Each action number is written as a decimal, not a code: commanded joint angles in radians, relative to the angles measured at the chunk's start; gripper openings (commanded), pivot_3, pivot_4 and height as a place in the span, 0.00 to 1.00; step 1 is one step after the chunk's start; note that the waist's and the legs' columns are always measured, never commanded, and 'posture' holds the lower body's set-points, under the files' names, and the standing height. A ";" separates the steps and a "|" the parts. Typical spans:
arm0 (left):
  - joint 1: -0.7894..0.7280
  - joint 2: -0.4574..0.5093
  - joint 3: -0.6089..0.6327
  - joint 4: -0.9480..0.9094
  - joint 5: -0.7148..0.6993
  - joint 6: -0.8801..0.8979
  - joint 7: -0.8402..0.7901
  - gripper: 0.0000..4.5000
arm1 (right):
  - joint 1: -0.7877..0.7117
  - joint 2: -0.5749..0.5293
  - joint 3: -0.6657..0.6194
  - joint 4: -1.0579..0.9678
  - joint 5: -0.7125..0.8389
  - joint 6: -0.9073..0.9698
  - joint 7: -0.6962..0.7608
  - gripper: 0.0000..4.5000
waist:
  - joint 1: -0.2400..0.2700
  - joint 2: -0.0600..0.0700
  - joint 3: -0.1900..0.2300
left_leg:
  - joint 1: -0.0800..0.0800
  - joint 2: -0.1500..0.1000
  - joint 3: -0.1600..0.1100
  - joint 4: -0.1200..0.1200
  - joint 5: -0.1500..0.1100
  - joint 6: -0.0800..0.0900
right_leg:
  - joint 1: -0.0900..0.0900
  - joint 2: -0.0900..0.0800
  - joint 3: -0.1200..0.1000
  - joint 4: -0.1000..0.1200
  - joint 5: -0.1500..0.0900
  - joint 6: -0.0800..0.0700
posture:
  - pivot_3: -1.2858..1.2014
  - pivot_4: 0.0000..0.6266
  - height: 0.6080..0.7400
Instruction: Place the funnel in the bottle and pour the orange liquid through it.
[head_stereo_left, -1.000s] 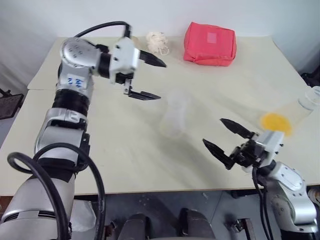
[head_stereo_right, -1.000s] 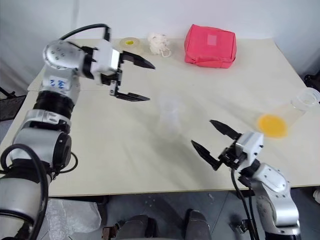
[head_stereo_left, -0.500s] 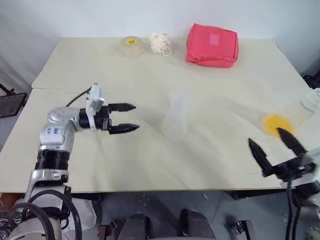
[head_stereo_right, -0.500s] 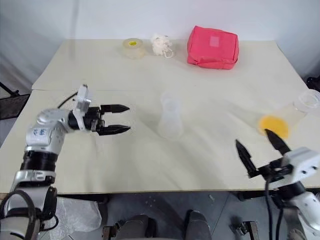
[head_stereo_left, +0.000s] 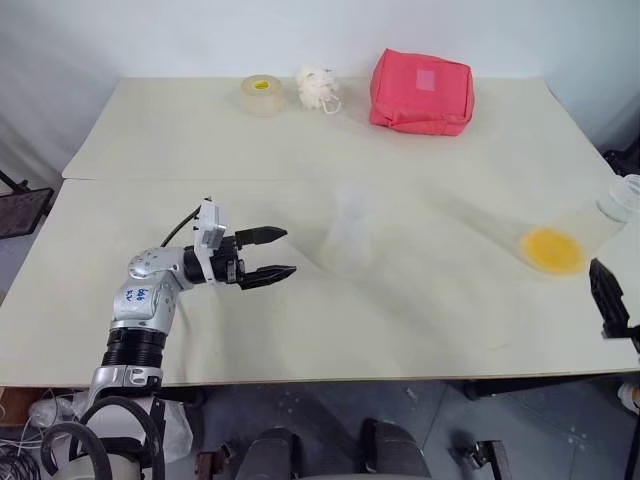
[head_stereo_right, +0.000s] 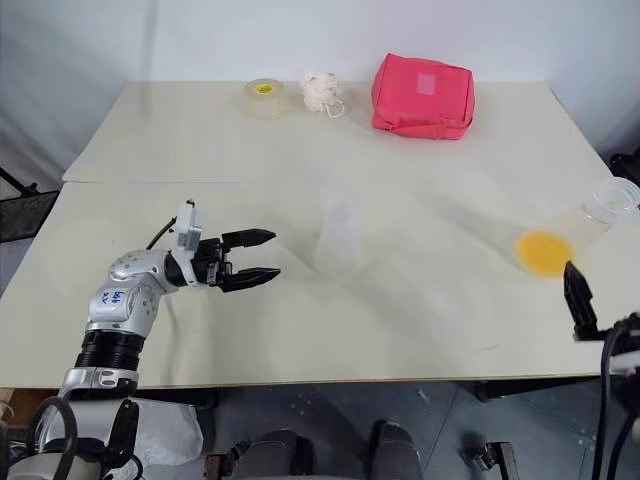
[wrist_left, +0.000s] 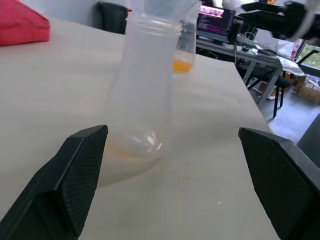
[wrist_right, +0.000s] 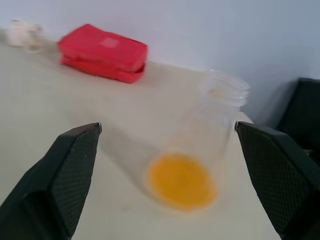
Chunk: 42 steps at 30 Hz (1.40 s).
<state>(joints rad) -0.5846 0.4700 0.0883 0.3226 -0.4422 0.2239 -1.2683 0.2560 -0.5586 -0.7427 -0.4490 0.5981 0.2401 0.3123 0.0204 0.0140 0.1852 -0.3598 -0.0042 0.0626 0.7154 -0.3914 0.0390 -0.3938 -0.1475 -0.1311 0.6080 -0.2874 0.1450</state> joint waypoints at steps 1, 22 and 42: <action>0.024 0.000 -0.004 -0.073 -0.020 0.001 0.007 0.99 | -0.041 -0.038 -0.003 0.070 -0.044 0.015 -0.010 1.00 | 0.005 0.000 0.000 | 0.000 0.000 0.000 0.000 0.000 0.000 | 0.000 0.000 0.000 0.000 0.000 0.000 | 0.52 0.24 1.00; 0.072 -0.007 -0.008 -0.216 -0.072 0.087 0.081 0.99 | -0.481 -0.066 0.122 0.507 -0.270 -0.112 -0.083 1.00 | -0.002 0.001 -0.001 | 0.000 0.000 0.002 0.001 0.000 0.001 | 0.000 -0.001 0.001 0.000 0.000 0.000 | 0.52 0.24 1.00; 0.114 0.011 0.000 -0.288 -0.097 0.123 0.133 0.99 | -0.716 -0.070 0.203 0.828 -0.339 -0.273 -0.109 1.00 | -0.010 0.002 -0.001 | 0.000 0.002 0.001 0.000 0.000 0.001 | 0.000 -0.001 0.000 -0.001 0.000 0.000 | 0.52 0.24 1.00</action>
<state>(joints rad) -0.4662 0.4745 0.0710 0.0776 -0.5117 0.3486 -1.1393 -0.4422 -0.6073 -0.5265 0.3712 0.2679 0.0070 0.2203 0.0104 0.0159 0.1846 -0.3600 -0.0021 0.0634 0.7156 -0.3914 0.0396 -0.3937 -0.1487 -0.1308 0.6076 -0.2873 0.1451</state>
